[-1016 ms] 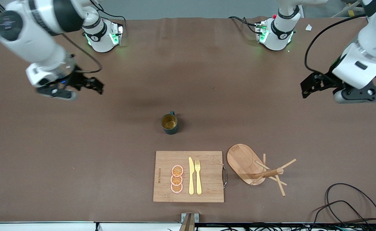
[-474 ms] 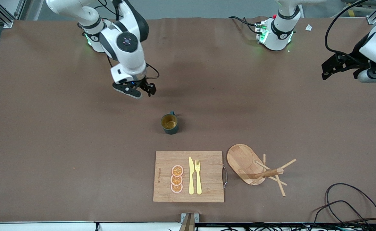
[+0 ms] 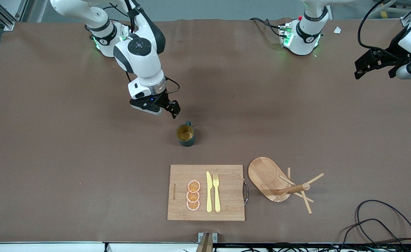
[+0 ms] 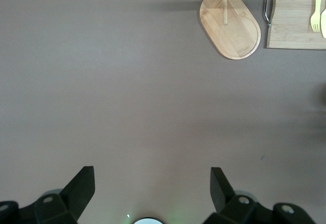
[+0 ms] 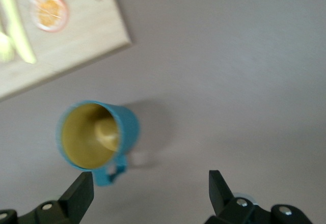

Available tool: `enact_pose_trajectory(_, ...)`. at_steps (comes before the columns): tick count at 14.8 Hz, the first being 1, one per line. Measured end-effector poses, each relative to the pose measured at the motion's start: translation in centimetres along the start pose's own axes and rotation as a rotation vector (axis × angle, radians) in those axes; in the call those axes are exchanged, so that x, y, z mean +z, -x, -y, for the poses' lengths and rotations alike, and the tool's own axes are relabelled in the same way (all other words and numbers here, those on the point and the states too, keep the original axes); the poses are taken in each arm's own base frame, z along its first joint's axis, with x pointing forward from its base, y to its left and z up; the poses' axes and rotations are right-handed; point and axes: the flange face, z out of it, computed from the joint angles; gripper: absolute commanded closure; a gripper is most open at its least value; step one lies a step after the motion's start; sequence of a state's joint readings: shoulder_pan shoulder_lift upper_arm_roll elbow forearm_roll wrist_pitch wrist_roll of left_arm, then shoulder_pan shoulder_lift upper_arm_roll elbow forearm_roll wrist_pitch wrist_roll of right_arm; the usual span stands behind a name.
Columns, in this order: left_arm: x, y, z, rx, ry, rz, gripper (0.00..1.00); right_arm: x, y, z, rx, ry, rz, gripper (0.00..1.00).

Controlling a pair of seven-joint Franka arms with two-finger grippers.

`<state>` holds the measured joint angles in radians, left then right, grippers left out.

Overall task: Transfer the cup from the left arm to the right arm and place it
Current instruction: 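Move the right gripper down over the teal mug, then close the right gripper on the teal mug rim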

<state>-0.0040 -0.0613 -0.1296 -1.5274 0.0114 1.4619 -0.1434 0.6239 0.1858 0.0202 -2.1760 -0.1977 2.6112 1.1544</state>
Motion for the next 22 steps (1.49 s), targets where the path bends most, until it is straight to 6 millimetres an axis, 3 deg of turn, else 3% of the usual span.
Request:
enact_pose_trajectory(7, 0.1, -0.1, 0.7, -0.013, 0.000, 0.000, 0.00, 6.8, -0.5, 3.1, -0.066, 0.001, -0.012, 0.02)
enact_pose_trajectory(14, 0.1, -0.4, 2.1, -0.039, 0.002, -0.003, 0.00, 8.6, -1.5, 4.2, -0.071, 0.003, -0.015, 0.15)
enact_pose_trajectory(19, 0.6, -0.7, 2.5, -0.048, 0.002, 0.006, 0.00, 10.6, -0.9, 3.4, -0.132, 0.055, 0.016, 0.37)
enact_pose_trajectory(22, 0.9, -0.9, 2.9, -0.055, 0.003, 0.012, 0.00, 11.0, -1.0, 3.1, -0.145, 0.065, 0.020, 0.61)
